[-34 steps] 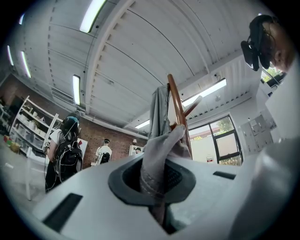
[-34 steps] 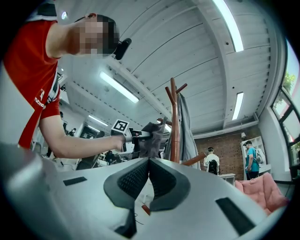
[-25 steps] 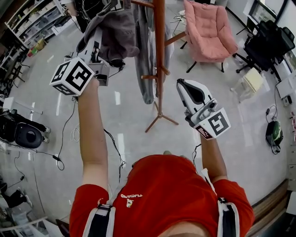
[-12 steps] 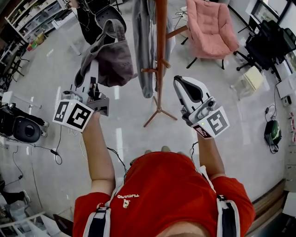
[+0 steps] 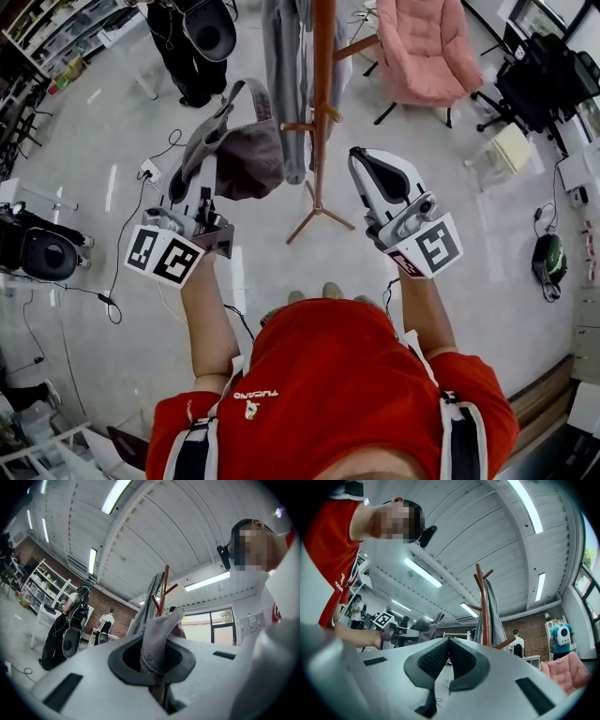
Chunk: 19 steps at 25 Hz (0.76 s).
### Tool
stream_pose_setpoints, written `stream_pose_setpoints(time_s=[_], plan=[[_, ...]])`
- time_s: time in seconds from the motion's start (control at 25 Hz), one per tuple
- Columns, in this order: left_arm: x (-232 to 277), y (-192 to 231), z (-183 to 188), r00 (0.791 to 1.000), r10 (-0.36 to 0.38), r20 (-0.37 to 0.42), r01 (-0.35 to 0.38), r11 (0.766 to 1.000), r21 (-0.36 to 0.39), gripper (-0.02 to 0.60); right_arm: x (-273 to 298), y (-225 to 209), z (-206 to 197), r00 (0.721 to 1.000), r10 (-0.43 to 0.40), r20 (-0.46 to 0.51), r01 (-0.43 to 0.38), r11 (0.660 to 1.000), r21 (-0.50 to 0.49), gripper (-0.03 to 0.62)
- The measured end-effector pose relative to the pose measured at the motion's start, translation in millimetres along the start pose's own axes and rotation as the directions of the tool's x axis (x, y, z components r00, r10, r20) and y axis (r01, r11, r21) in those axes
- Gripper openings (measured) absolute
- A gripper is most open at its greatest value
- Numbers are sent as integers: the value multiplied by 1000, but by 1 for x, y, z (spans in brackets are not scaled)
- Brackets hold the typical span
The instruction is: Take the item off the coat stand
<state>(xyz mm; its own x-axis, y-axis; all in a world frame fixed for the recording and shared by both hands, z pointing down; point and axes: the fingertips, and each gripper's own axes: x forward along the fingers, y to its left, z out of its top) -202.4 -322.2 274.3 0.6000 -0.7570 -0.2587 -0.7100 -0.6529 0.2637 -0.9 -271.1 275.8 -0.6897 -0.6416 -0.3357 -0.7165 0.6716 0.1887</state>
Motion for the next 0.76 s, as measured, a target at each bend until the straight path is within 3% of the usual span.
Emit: stream_pose_setpoints(time_s=[0.76], plan=[[-9, -1, -11, 1000, -2, -29, 2, 1000, 19, 17, 0, 2, -9, 1000, 13, -16, -13, 1000, 14, 25]])
